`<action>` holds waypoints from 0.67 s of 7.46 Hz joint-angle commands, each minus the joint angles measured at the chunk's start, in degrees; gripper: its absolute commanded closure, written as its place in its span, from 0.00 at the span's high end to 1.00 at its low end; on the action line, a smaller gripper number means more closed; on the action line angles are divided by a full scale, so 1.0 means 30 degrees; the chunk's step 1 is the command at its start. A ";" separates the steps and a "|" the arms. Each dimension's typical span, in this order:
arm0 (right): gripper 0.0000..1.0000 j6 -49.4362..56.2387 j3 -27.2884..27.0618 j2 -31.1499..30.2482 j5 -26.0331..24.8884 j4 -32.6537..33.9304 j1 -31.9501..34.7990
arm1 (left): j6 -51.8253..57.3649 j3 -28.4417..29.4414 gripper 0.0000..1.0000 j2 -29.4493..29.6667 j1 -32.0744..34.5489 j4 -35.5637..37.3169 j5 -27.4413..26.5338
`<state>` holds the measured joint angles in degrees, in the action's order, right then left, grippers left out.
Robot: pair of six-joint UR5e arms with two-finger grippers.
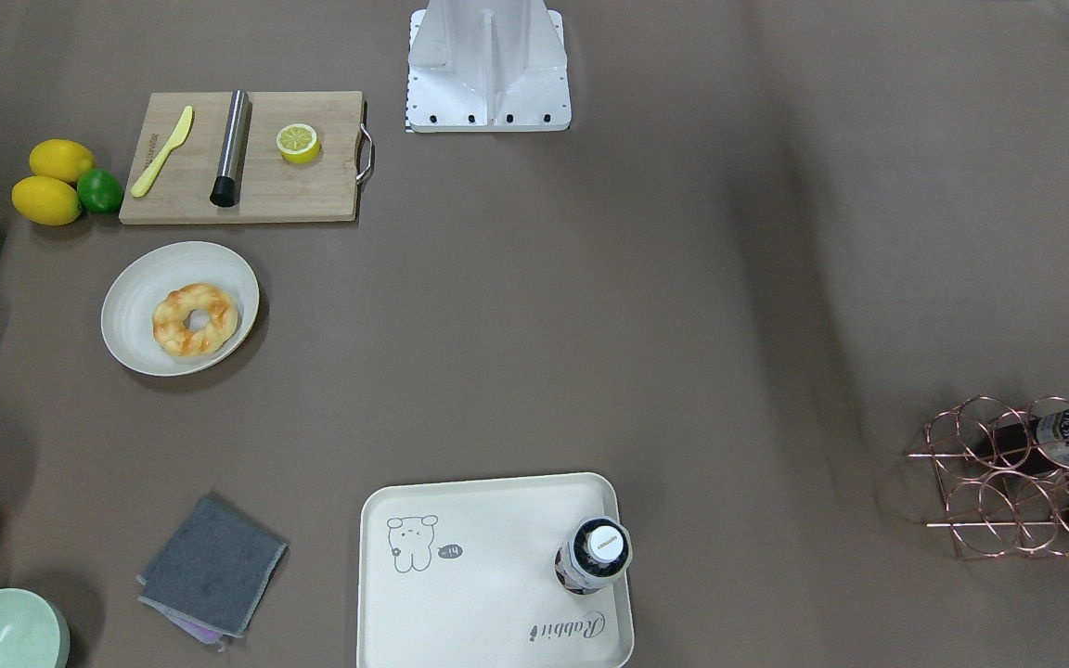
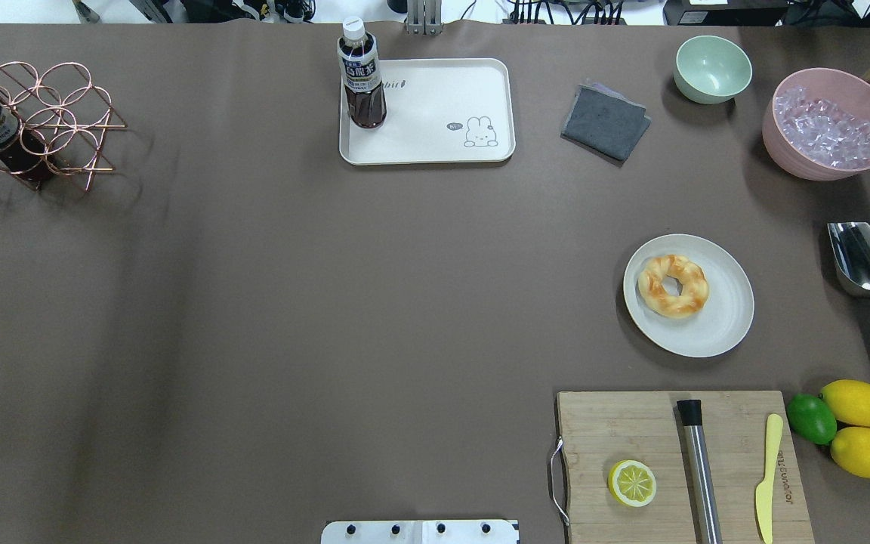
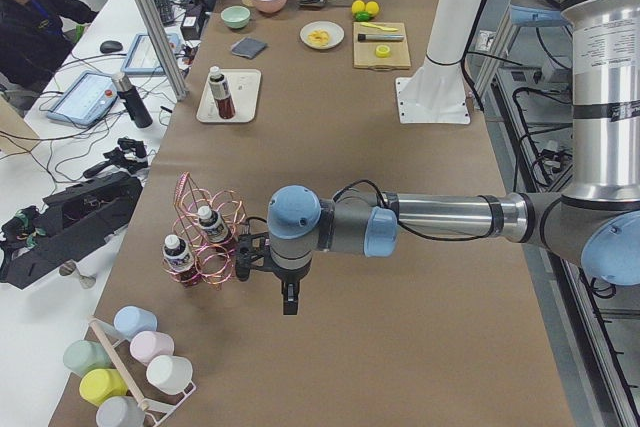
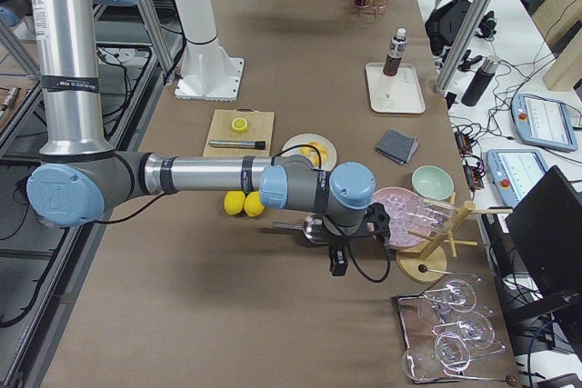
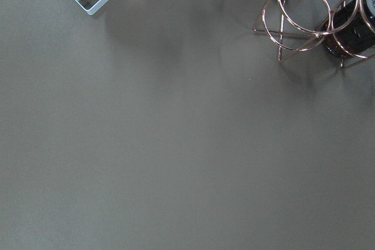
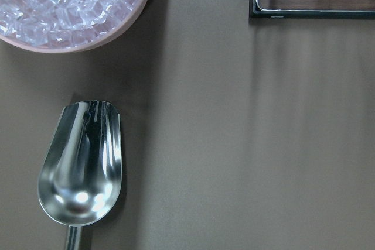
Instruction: Place donut on tray
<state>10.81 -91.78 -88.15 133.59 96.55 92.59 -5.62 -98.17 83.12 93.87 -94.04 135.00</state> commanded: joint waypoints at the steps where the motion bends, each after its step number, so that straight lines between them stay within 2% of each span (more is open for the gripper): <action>1: 1.00 -0.0001 -0.0052 0.0000 0.0000 0.0042 0.0073 | 0.0029 -0.0031 0.98 -0.0108 0.0029 -0.0029 0.0000; 5: 1.00 0.0058 0.0006 0.0028 -0.0205 -0.0134 0.0073 | 0.0029 0.0057 0.98 -0.0021 0.0000 0.0000 -0.0029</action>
<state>10.99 -91.79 -88.22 133.12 96.26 92.81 -5.54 -98.16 82.89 93.87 -94.05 134.93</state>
